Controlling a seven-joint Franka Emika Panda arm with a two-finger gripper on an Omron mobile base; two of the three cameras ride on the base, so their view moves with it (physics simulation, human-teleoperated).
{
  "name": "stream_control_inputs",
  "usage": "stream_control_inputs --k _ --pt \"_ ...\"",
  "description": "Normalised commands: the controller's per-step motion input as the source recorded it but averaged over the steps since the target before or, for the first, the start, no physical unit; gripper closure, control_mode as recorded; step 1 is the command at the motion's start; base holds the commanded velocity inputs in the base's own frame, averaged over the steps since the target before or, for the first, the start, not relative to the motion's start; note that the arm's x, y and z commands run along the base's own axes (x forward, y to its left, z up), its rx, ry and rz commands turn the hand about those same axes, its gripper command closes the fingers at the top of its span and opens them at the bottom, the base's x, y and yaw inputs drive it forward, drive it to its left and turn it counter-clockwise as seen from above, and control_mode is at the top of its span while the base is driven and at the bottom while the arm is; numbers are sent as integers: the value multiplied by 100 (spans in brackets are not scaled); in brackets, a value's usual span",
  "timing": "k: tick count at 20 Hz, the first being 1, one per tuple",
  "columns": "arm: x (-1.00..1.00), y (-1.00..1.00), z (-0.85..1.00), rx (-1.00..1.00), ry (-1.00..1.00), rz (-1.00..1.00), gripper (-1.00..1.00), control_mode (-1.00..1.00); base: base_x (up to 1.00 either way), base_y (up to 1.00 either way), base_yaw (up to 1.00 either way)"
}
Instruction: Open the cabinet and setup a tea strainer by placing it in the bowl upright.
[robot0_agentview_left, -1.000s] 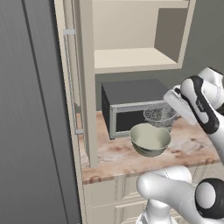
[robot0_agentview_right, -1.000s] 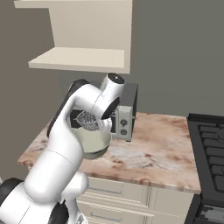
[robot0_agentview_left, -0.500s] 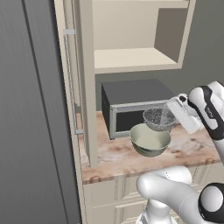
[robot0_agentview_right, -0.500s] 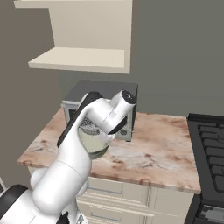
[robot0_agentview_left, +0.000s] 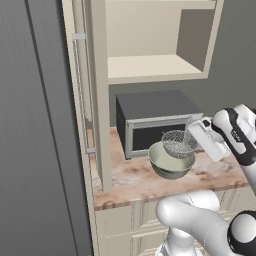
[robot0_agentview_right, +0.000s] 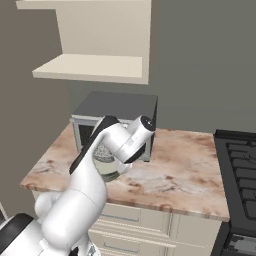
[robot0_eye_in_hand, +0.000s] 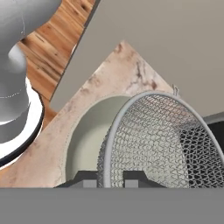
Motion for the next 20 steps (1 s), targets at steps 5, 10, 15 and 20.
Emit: stream_control_inputs --k 5,10,15,20 --pt "0 2 -29 0 0 7 100 -100 0 0 0" --pt "0 3 -24 0 0 9 100 -100 0 0 0" --pt "3 6 -18 0 -2 9 100 -100 0 0 0" --pt "13 13 -13 0 -1 9 100 -100 0 0 0"
